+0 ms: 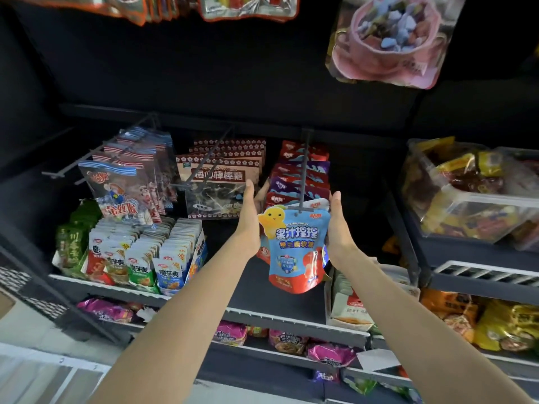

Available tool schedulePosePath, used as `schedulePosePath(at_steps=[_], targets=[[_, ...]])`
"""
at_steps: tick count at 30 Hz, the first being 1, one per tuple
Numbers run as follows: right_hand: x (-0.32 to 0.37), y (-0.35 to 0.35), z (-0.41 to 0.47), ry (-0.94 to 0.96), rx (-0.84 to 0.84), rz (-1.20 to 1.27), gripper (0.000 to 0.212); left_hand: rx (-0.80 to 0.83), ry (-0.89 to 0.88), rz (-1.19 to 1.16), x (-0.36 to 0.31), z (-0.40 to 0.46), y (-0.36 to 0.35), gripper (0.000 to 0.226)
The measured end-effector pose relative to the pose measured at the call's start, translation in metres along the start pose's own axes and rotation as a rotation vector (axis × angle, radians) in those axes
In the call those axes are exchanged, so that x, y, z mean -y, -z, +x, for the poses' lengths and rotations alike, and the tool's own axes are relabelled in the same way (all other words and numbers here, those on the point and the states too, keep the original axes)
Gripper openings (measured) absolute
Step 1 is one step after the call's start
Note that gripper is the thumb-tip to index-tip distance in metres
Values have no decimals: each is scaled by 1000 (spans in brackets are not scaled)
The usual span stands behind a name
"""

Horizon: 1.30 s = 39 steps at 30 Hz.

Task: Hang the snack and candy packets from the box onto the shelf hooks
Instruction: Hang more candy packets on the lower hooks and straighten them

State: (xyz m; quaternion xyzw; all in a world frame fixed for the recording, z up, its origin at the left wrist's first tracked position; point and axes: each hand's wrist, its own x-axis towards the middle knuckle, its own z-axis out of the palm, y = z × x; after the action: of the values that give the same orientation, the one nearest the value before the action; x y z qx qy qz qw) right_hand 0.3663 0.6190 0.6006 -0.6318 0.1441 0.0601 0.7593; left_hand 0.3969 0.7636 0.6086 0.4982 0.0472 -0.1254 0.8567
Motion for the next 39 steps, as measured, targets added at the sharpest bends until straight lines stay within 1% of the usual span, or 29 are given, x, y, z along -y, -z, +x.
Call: schedulePosePath(at_steps=[7,10,13,17,22,27,29,33,39], targets=[[-5,-4,-7,3,-66,27,76,-16,28,90,10,-4,10,53],[-15,-7,-5,15,-97,64,86,-47,45,128,14,-9,6,65],[-14,-11,-10,7,-106,104,72,-83,80,151,17,-8,6,70],[-15,-11,-8,9,-85,133,68,-63,74,188,20,-6,7,66],[-19,-10,-10,18,-81,118,65,-46,52,205,16,-9,9,68],[-32,2,-10,56,-85,128,52,-24,85,242,30,-15,17,68],[-35,1,-10,63,-75,116,53,-28,87,246,34,-17,17,68],[-39,-4,-8,21,-36,120,60,-10,80,272,41,-18,16,64],[-38,-4,-10,54,-62,51,58,-35,23,287,41,-14,17,57]])
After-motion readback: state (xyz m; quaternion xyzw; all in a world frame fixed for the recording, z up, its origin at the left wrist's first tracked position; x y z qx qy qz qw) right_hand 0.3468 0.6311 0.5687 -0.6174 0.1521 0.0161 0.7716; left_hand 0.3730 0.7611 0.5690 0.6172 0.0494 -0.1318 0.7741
